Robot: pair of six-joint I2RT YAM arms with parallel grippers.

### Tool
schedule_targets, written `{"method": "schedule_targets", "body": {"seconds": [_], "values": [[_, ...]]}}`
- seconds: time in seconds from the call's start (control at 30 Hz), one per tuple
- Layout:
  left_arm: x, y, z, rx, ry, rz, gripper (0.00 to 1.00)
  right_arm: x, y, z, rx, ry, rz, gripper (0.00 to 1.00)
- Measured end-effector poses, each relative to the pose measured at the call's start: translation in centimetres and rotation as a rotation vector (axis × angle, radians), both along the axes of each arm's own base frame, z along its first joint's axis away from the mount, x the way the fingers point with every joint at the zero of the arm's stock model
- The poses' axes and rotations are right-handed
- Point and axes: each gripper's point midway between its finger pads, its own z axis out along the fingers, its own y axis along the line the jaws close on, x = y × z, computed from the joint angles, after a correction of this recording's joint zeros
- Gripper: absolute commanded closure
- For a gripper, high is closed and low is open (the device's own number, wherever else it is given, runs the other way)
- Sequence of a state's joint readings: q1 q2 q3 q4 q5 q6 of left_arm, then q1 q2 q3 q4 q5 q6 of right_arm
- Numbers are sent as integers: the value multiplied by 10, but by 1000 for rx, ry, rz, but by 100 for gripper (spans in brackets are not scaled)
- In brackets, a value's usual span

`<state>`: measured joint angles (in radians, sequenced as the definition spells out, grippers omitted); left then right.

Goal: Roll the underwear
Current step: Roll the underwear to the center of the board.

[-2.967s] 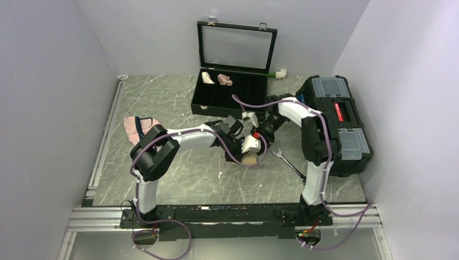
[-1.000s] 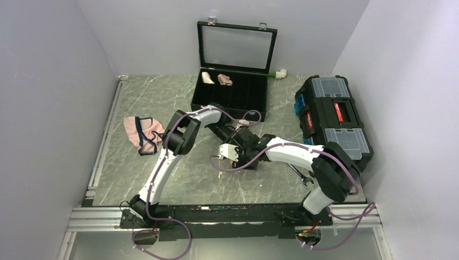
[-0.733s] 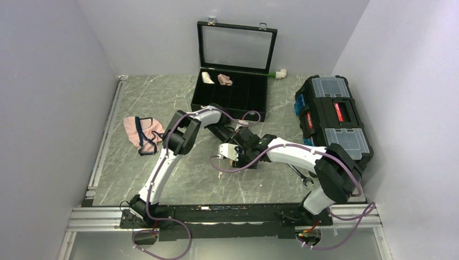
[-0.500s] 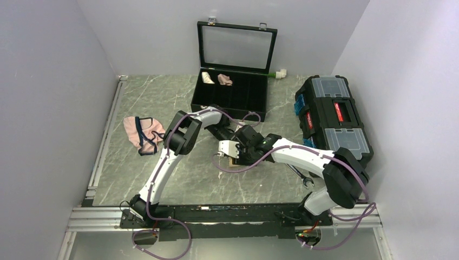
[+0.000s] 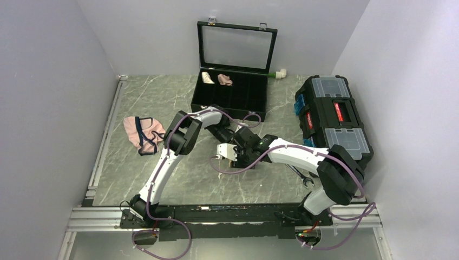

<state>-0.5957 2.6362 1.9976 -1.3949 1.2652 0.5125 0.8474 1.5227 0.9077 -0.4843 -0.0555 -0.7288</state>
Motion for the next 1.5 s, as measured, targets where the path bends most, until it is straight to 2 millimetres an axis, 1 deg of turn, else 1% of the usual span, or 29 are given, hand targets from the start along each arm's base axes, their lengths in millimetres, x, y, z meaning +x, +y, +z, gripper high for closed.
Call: {"method": "schedule_targets", "body": {"seconds": [0.3,0.7,0.9,1.07,1.33,1.37,1.43,1.5], "values": [[0,0,0,5,1,-5,100,-7,4,-13,-16,37,24,49],[0,0,0,-1,-5,-11,100,0,11,-26,-32,36,32,51],[0,0,0,-1,-5,-11,100,1,12,-28,-36,36,34,54],[0,1,0,0,-5,-12,100,3,12,-29,-42,32,37,62],[0,1,0,2,-5,-13,100,3,12,-30,-45,33,39,81],[-1,1,0,2,-4,-13,99,3,12,-30,-45,34,39,85],[0,1,0,3,-5,-13,94,3,12,-30,-45,35,38,93],[0,1,0,3,-4,-13,86,2,12,-31,-46,39,36,100]]}}
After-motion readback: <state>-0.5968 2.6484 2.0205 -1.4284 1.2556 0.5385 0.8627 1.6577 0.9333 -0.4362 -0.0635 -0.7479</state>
